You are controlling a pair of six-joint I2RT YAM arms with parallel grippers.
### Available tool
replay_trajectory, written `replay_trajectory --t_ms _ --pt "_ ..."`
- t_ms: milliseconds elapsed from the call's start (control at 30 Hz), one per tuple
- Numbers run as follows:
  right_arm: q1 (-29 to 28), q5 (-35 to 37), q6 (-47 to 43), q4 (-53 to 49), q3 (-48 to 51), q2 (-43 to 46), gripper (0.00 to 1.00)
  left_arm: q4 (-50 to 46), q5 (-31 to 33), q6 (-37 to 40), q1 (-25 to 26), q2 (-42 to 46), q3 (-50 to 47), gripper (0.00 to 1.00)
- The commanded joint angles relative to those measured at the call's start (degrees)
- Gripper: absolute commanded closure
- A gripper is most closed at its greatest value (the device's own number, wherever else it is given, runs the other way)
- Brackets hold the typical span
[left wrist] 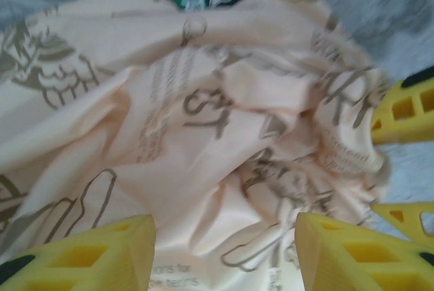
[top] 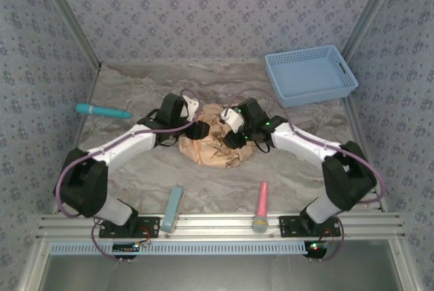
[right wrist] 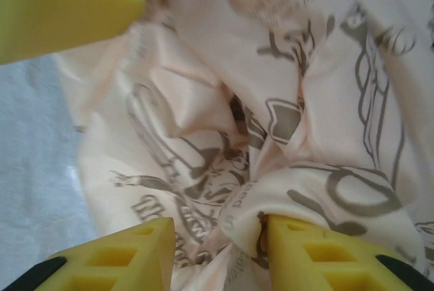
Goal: Fold the inside-out t-shirt
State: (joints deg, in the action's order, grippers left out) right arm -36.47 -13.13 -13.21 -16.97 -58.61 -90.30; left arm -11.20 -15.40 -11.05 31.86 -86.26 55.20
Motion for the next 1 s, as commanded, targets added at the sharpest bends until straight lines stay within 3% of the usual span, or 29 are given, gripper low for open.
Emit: replay_trajectory --t_ms 0,200,333,367,433,533,567,667,700,733,833,967 --pt "-0.9 5.9 -2.2 -0.7 -1.5 -2.6 0.56 -5.4 4.3 3.2 0.9 -3.1 3.1 0.43" --pt "-0.7 10.0 -3.4 -1.4 -5.9 -10.0 0.57 -2.7 7.2 4.3 0.9 -11.2 5.1 0.41" --pt "0.3 6.5 -3.0 -1.1 -7.5 -10.7 0.85 -3.2 8.8 4.1 0.8 -16.8 8.9 0.43" --pt "0.7 5.6 -2.9 -0.6 -7.1 -10.0 0.91 -3.4 8.6 4.2 0.7 -17.3 9.8 0.46" --pt "2.3 2.2 -1.8 -0.1 -6.2 -7.6 1.00 -4.0 8.0 4.9 0.6 -17.6 11.7 0.71" --pt "7.0 -6.8 2.1 0.8 -3.7 -2.1 1.00 -6.8 4.8 5.8 -0.6 -15.7 14.1 0.98" --pt "8.6 -9.1 3.6 1.0 -2.7 -0.1 1.00 -7.3 3.2 5.7 -1.4 -14.5 14.3 1.00" --pt "13.8 -12.0 7.6 0.2 0.2 5.2 1.00 -6.3 -6.6 4.3 -4.5 -8.5 12.2 1.00" --pt "15.4 -11.5 8.4 -1.0 1.2 6.0 1.00 -4.9 -12.5 3.4 -5.8 -6.4 10.6 1.00" --pt "16.7 -9.9 8.8 -2.5 1.9 6.0 0.90 -3.7 -17.1 2.9 -6.8 -4.9 8.9 1.00" --pt "17.0 -4.9 7.1 -9.2 1.7 3.0 0.82 -0.3 -21.2 3.8 -7.3 -2.0 2.8 1.00" --pt "11.6 4.9 6.3 -10.3 1.4 6.1 0.61 6.5 -25.2 1.4 -6.5 -0.6 -4.0 1.00"
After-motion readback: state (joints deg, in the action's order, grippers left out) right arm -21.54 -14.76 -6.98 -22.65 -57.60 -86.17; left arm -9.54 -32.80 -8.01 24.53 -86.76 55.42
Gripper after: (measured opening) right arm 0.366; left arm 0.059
